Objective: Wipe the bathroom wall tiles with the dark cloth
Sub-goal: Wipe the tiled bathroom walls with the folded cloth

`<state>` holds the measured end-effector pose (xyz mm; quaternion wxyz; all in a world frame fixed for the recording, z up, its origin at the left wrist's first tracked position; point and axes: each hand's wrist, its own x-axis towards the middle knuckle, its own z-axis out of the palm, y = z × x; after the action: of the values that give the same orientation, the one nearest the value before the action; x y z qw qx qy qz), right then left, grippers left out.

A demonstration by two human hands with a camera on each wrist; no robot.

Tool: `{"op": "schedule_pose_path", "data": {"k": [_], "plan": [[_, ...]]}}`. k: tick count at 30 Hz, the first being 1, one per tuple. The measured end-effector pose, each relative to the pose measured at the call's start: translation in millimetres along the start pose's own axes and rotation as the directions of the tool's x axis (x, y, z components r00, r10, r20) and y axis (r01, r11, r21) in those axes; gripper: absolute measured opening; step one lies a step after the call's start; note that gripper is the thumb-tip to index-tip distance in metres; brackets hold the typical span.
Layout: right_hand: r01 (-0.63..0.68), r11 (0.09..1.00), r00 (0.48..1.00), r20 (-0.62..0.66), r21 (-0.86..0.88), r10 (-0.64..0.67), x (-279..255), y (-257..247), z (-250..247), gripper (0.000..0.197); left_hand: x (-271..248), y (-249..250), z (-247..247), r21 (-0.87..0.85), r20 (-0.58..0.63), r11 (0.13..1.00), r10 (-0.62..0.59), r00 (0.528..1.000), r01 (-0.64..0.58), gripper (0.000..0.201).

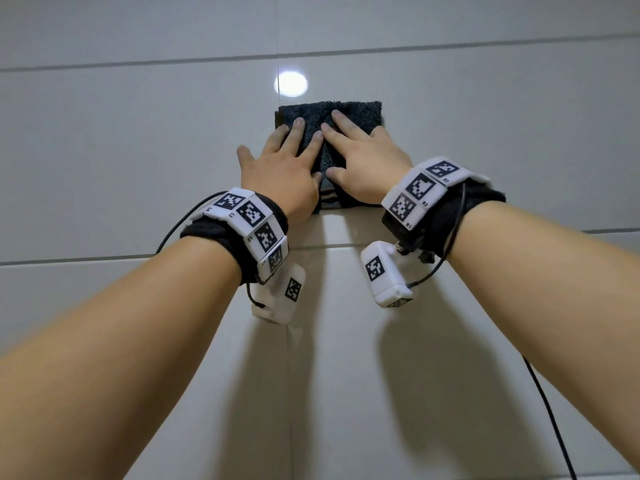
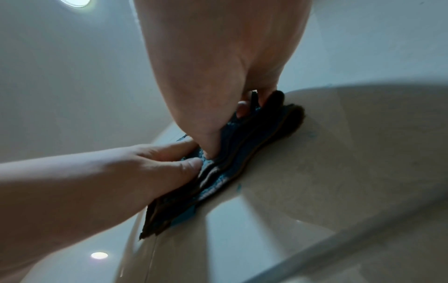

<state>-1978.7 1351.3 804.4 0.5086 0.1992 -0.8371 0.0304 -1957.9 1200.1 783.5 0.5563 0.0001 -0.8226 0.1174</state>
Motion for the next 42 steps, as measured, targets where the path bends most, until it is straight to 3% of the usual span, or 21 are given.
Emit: {"op": "schedule_pose_path", "data": {"k": [10, 27, 35, 42], "plan": [[-0.003, 0.999, 1.0, -0.023, 0.039, 0.004, -16.4, -0.3, 14.3, 0.069, -16.1, 5.6, 6.9, -0.038, -0.008, 0.999, -0.005, 1.0, 0.005, 0.06], [0.049, 0.999, 0.998, 0.025, 0.019, -0.049, -92.1, -18.3, 49.0, 0.076, -96.7, 7.1, 27.9, 0.006, 0.004, 0.999, 0.04, 0.999, -0.04, 0.063], [0.034, 0.999, 0.999, 0.001, -0.009, -0.034, -86.7, -20.5, 49.2, 0.076, -87.6, -4.7, 29.1, 0.052, -0.023, 0.994, 0.101, 0.995, -0.1, 0.064], [-0.031, 0.999, 0.999, -0.026, 0.017, 0.032, -40.8, -18.9, 30.3, 0.075, -35.1, -22.4, 15.4, 0.065, -0.006, 0.99, 0.129, 0.992, -0.128, 0.062]]}}
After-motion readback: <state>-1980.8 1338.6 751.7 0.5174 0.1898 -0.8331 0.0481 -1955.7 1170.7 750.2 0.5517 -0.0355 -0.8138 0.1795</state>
